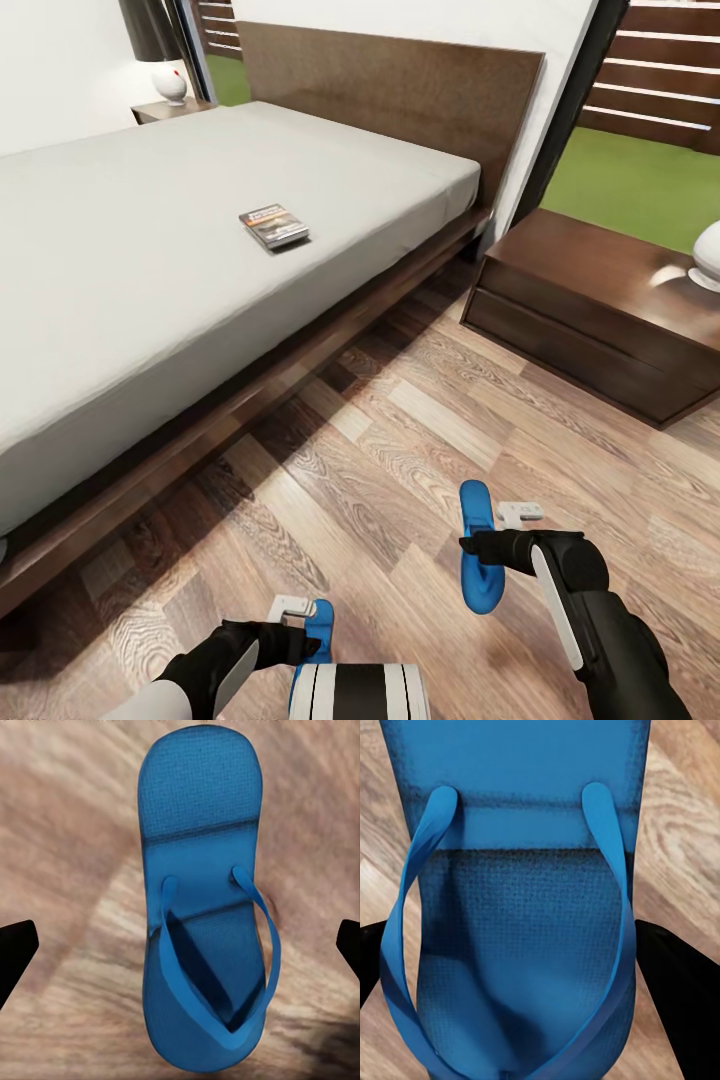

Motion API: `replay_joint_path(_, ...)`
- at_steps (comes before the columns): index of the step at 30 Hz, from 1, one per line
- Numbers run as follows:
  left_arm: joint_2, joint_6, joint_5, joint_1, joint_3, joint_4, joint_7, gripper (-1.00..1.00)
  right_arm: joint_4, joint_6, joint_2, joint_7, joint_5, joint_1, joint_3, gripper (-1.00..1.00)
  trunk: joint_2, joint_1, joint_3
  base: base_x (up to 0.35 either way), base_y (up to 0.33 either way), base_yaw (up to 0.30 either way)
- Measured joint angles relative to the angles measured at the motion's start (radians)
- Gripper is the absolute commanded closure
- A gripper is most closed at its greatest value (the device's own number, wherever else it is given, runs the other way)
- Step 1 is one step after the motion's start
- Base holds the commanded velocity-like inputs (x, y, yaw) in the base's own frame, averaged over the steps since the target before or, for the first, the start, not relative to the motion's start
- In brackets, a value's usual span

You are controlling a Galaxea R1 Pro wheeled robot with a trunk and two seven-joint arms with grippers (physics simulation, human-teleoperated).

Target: In the bedroom, move the book from the bed onto either nightstand, and place the two sandals side by side next to the bed.

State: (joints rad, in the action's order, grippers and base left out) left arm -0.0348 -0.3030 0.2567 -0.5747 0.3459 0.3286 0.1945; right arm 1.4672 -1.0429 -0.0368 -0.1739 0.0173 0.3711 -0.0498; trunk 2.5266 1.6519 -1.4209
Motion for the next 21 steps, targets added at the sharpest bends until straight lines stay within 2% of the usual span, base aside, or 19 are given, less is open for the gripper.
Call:
replay_joint_path(6,-0.001,0.000,0.000,0.000,-0.001,0.000,-0.008,-1.00,0.000,0.000,0.000,0.000,0.000,0.000,0.000,1.00,0.000,0.000,0.000,0.000,0.000,0.000)
replay_joint_path(13,-0.002,0.000,0.000,0.000,-0.003,0.000,-0.083,-1.00,0.000,0.000,0.000,0.000,0.000,0.000,0.000,1.00,0.000,0.000,0.000,0.000,0.000,0.000)
replay_joint_path(21,-0.011,0.008,0.000,0.000,-0.004,-0.001,-0.113,-1.00,0.000,0.000,0.000,0.000,0.000,0.000,0.000,1.00,0.000,0.000,0.000,0.000,0.000,0.000)
